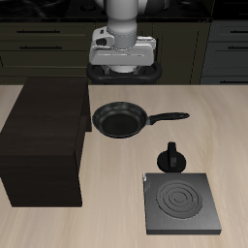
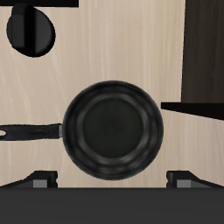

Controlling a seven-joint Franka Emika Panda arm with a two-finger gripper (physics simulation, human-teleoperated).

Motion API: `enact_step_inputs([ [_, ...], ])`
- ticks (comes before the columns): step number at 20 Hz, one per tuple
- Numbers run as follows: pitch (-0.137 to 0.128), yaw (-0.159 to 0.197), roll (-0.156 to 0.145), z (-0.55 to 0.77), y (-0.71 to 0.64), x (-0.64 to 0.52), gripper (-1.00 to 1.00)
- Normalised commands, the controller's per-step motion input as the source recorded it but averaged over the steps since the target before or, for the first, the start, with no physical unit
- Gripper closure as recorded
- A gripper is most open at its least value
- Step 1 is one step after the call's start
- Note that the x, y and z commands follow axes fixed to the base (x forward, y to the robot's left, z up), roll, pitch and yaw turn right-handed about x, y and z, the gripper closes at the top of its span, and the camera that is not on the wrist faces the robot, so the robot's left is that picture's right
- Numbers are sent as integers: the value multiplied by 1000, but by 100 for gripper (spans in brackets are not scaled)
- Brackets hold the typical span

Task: Place the frypan on the flat stove

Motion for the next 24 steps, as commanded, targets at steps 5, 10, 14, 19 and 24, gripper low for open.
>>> enact_step_inputs([
  [5,11,5,13,-288,196,3,-100],
  [10,44,-14,15,-432,206,8,-100],
  [14,-4,21,-5,-274,84,-14,-100],
  [19,26,-8,3,-377,104,-12,-100],
  [24,18,10,0,-295,111,-67,-100],
])
